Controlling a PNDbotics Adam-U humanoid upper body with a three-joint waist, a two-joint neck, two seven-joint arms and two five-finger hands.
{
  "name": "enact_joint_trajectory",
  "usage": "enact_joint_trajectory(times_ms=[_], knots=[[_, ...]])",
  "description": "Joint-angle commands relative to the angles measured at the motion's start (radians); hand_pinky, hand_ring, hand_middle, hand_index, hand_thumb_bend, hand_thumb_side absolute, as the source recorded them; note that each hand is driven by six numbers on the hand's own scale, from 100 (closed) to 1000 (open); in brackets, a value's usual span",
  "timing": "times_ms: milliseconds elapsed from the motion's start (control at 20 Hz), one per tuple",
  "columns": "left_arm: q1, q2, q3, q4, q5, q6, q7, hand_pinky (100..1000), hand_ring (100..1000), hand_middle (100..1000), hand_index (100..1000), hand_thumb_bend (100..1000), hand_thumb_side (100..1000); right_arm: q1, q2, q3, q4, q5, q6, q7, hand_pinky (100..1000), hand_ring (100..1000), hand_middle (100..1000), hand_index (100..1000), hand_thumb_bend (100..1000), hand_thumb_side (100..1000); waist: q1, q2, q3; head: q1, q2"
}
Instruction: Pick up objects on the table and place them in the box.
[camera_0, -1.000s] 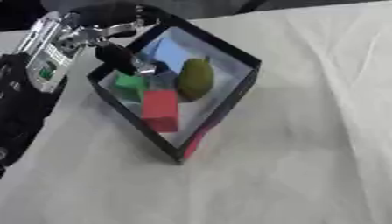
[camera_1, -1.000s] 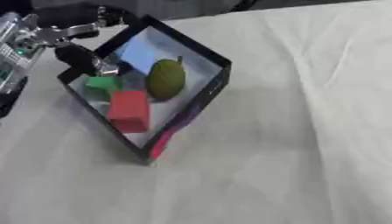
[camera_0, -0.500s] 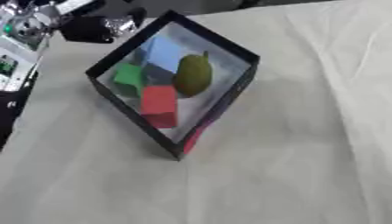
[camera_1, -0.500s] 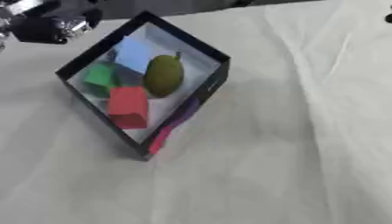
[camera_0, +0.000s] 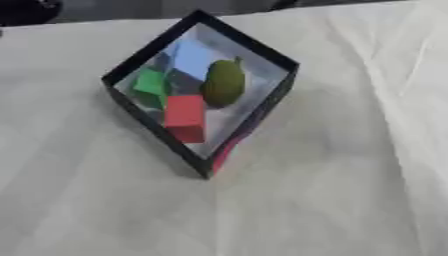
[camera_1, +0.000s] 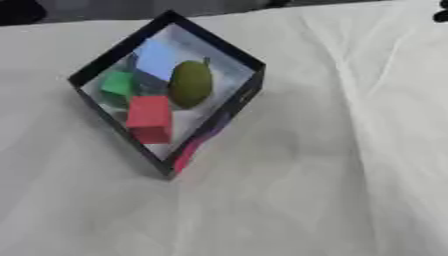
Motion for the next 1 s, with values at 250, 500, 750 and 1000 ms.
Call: enact_joint_trajectory(times_ms=[250,500,750,1000], knots=[[0.228,-0.009,0.143,-0.202,0.215,-0.001,0.229,677,650,681,790,100,639,0.007,-0.007,-0.029,-0.022,-0.022,-0.003,-0.038,914,736,689,811,100,526,-0.027,-0.052,0.041,-0.024,0.007],[0.408,-0.116,0.213,-0.211,0.230,-0.133,0.245,725,748,745,833,151,689,0.023,0.016,-0.041,-0.036,-0.032,-0.009,-0.064,916,739,692,814,100,524,-0.034,-0.055,0.070,-0.031,0.000],[0.537,-0.240,0.253,-0.211,0.133,-0.180,0.211,716,753,754,847,141,725,0.051,0.049,-0.054,-0.043,-0.026,-0.020,-0.080,920,748,703,822,100,523,-0.041,-0.059,0.095,-0.037,-0.008],[0.578,-0.304,0.259,-0.211,0.070,-0.159,0.219,697,749,771,857,139,743,0.057,0.082,-0.051,-0.039,-0.023,-0.036,-0.057,931,771,725,841,100,524,-0.040,-0.071,0.102,-0.034,-0.006]])
